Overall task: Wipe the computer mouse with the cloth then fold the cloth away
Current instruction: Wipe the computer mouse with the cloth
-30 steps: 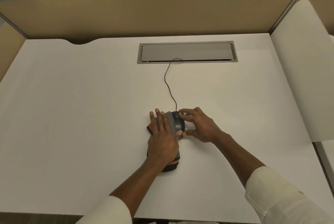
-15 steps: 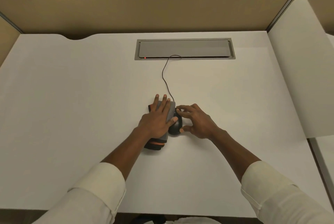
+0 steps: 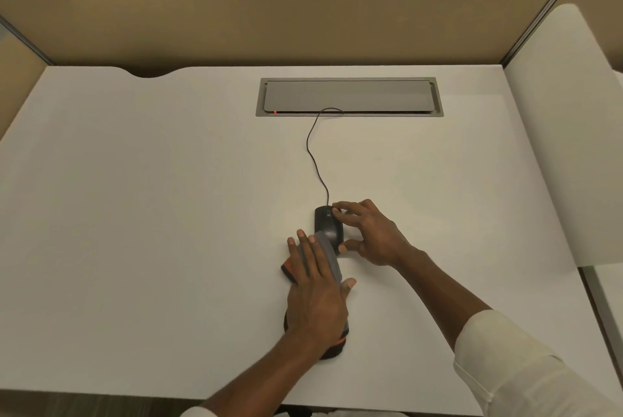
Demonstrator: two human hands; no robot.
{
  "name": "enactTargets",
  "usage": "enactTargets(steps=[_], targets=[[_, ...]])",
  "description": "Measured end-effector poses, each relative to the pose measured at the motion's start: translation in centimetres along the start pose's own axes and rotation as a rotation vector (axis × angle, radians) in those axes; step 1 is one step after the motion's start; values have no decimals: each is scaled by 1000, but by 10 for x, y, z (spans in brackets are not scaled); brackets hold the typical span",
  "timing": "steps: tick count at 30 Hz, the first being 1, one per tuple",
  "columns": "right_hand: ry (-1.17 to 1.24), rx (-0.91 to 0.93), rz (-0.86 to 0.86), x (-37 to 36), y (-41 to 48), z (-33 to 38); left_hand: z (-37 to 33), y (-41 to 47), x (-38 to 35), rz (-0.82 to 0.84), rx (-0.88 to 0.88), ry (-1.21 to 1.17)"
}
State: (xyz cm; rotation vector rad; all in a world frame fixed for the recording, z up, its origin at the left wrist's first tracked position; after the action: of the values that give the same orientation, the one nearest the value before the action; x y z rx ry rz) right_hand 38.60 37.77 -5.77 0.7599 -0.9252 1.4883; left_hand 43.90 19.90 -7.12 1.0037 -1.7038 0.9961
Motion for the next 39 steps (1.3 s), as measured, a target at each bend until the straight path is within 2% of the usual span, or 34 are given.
enactTargets(steps=[7,17,24,27,34,39], targets=[[20,2,-5,-1,0,-1,-5,19,15,-31,-51,17],[38,18,-10,-1,0,-2,10,101,53,315,-359,170],[27,12,4,-2,1,-1,16,132,62,404,-338,155],[22,10,-2,-1,0,0,17,123,52,353,-257,95],[17,8,-9,-1,0,-1,17,62,29,115,-34,3],[17,6,-12,-2,1,-2,11,19,12,-38,-18,36]])
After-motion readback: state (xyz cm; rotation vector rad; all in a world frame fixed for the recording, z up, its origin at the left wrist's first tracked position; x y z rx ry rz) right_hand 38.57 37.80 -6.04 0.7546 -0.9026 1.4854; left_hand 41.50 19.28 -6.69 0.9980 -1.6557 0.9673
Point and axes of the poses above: each hand's wrist, its own y-axis towards the middle knuckle, its own x-axis out of the back of the hand, z = x × y, the point moved 4 cm from there along y, towards the middle knuckle, and after that the axes turned 5 degrees about -z, right-handed, at the moved point
